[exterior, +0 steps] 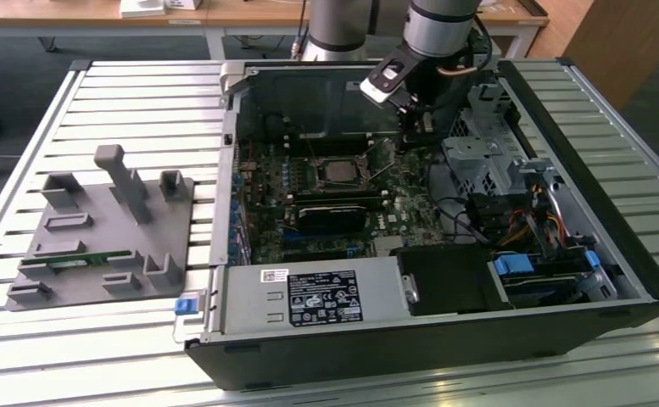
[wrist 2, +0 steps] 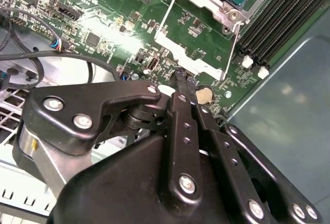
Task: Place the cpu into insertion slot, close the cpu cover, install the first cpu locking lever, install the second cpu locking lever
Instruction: 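Close the cpu cover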
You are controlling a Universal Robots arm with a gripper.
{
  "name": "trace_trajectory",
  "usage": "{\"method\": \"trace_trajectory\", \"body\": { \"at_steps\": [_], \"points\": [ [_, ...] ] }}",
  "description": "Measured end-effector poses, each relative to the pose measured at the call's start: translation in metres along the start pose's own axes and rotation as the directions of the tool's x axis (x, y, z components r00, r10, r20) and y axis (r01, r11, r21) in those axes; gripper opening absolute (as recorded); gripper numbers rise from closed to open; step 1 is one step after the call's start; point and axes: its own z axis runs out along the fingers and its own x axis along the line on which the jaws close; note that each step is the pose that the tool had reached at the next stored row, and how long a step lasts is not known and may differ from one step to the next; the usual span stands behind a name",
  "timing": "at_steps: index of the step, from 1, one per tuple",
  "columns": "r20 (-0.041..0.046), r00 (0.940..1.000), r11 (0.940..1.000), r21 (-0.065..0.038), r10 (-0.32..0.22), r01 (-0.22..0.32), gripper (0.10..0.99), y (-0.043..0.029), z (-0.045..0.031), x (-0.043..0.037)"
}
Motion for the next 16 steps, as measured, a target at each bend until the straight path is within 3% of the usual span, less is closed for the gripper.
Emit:
{"method": "trace_trajectory", "body": {
  "at_steps": [16],
  "points": [
    [-0.0017, 1.0000, 1.0000, 0.000, -0.003, 0.003, 0.106, -0.0124, 0.0013, 0.0003]
  ]
}}
